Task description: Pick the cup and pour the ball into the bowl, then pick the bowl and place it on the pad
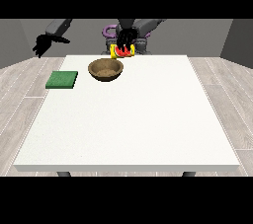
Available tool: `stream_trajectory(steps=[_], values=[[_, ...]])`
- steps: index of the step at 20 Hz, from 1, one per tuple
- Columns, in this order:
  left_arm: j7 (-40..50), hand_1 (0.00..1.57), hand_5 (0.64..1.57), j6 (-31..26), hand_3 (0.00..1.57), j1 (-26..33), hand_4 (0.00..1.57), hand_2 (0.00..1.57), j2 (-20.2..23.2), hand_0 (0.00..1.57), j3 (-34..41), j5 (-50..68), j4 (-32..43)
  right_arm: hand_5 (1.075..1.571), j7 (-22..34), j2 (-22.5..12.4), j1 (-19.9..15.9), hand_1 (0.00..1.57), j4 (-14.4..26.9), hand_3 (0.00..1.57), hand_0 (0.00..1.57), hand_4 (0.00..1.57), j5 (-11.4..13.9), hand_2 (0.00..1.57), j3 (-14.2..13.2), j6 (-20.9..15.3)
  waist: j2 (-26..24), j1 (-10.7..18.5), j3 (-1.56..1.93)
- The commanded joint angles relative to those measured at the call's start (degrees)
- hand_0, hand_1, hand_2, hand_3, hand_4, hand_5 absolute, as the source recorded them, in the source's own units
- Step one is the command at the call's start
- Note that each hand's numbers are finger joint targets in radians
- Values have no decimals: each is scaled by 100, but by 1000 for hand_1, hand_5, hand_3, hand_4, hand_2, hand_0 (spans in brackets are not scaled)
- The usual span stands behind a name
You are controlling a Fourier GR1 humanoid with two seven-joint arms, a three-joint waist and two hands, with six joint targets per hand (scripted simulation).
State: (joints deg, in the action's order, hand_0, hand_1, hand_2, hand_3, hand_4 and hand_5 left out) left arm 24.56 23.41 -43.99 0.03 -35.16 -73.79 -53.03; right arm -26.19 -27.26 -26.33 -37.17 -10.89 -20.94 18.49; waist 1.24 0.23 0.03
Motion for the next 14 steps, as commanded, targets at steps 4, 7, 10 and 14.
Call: stream_trajectory(steps=[4,7,10,14], values=[[154,0,1547,-468,1571,44,913,1571,-3,0,-635,-557,29,1525,48,117,-249,0,-48,252,0,0,-31,0,121,156,168,-331,-1],[34,0,1452,-964,1571,-154,1163,1571,-3,0,-858,-801,-41,1522,-37,94,-326,0,121,217,0,0,-25,0,48,17,324,-112,2],[-261,0,1395,-1617,1571,-366,1246,1571,5,0,-819,-782,-90,1516,-99,-108,-50,0,228,161,0,0,-85,0,9,410,60,-176,3],[-449,769,1416,-2087,1571,-850,1200,1571,51,769,-808,-1110,141,1521,179,191,-189,0,148,239,0,0,25,0,193,96,-170,-274,-1]])
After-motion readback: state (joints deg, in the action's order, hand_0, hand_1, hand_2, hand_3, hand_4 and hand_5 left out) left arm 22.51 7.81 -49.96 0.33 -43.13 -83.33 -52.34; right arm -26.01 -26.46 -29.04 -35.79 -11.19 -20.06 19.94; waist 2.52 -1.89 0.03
